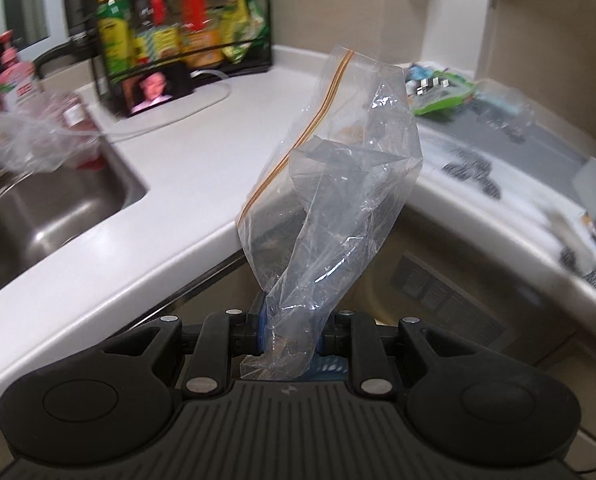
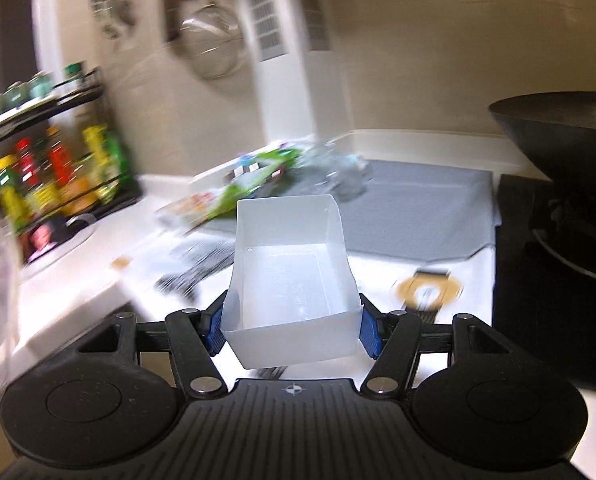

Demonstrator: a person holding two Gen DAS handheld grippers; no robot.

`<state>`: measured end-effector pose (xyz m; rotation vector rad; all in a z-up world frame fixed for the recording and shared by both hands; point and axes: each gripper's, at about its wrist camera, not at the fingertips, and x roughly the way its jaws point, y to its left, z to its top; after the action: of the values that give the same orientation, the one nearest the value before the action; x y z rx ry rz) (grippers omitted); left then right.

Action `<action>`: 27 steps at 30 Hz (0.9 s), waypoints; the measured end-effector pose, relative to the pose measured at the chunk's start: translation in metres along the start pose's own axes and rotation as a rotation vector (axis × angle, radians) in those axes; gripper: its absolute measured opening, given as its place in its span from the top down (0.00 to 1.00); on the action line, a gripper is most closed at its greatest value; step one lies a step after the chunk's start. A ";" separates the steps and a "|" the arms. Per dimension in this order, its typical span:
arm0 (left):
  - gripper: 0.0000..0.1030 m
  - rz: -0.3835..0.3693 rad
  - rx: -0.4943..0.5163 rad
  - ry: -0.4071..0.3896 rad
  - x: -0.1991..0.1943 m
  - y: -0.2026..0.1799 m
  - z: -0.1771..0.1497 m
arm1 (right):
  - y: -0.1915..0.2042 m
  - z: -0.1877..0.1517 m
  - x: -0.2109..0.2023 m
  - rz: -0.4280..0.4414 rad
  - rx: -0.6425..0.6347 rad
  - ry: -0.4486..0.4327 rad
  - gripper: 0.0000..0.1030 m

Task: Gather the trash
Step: 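Carry the bag and box down into the cabinet above the blue bin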

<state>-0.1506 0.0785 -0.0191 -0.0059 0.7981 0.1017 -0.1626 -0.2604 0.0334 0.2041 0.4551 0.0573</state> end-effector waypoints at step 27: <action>0.77 -0.025 0.017 0.028 0.004 0.007 -0.062 | 0.128 -0.084 -0.035 0.234 -0.260 0.219 0.37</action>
<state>-0.1933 0.0835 -0.0652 -0.0014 0.8269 0.0718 -0.2323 -0.1230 0.0011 -0.0067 0.6348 0.3691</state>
